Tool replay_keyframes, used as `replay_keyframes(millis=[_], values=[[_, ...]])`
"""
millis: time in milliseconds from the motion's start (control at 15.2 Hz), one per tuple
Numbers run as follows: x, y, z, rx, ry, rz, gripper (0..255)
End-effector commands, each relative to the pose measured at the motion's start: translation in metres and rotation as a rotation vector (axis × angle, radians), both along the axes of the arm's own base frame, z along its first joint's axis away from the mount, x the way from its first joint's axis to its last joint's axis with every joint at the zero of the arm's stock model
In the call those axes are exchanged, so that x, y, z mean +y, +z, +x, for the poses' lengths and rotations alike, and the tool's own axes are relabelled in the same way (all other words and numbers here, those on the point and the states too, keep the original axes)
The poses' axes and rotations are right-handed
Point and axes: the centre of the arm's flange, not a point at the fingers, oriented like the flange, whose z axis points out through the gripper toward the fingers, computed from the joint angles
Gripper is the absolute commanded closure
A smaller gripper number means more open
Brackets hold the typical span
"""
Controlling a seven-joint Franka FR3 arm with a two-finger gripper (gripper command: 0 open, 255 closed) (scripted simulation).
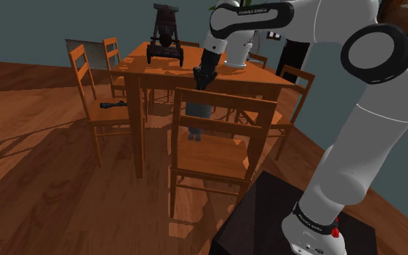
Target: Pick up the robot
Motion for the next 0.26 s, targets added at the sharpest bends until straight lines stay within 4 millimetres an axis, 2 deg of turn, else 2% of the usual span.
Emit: replay_keyframes(millis=[0,198], values=[[0.0000,0.0124,-0.0007,-0.003,0.000,0.000,255],[0.0000,0.0185,-0.0008,-0.003,0.000,0.000,255]])
